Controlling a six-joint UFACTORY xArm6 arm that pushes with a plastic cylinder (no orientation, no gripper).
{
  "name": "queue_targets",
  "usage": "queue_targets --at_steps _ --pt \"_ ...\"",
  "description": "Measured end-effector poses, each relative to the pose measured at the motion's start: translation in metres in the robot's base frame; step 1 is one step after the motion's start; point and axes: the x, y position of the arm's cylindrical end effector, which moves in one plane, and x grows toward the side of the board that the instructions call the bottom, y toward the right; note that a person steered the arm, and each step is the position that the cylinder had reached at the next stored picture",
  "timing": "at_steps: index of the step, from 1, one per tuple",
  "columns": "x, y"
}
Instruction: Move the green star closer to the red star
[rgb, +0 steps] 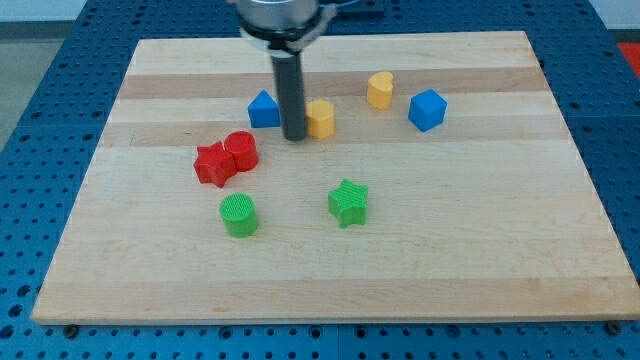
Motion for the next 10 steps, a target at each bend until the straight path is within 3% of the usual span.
queue_targets --at_steps 2,5,6,7,10 --pt "0.050 0.070" --pt "0.127 0.092" --pt "0.135 0.091" --pt "0.116 0.089" --pt "0.115 0.018"
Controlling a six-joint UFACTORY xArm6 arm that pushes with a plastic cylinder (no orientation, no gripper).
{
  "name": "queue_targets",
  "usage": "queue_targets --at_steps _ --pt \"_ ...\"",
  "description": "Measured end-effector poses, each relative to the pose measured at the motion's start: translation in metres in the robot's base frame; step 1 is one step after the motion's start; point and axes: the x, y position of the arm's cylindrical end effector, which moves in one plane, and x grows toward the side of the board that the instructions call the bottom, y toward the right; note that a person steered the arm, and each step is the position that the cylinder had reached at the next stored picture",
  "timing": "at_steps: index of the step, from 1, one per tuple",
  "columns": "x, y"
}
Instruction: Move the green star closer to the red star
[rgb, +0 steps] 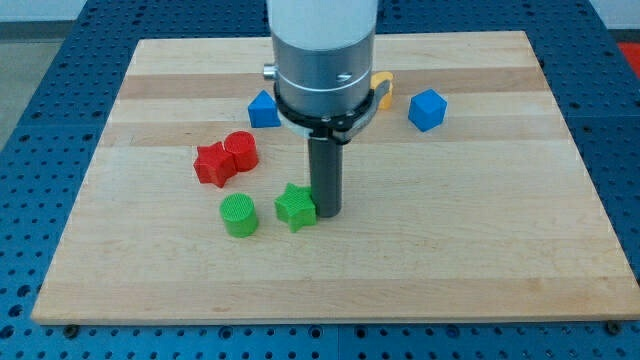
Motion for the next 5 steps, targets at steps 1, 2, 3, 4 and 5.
queue_targets --at_steps 1,2,3,4,5 --pt "0.024 -0.001" --pt "0.029 -0.017" --pt "0.023 -0.033" --pt "0.014 -0.050" --pt "-0.002 -0.062"
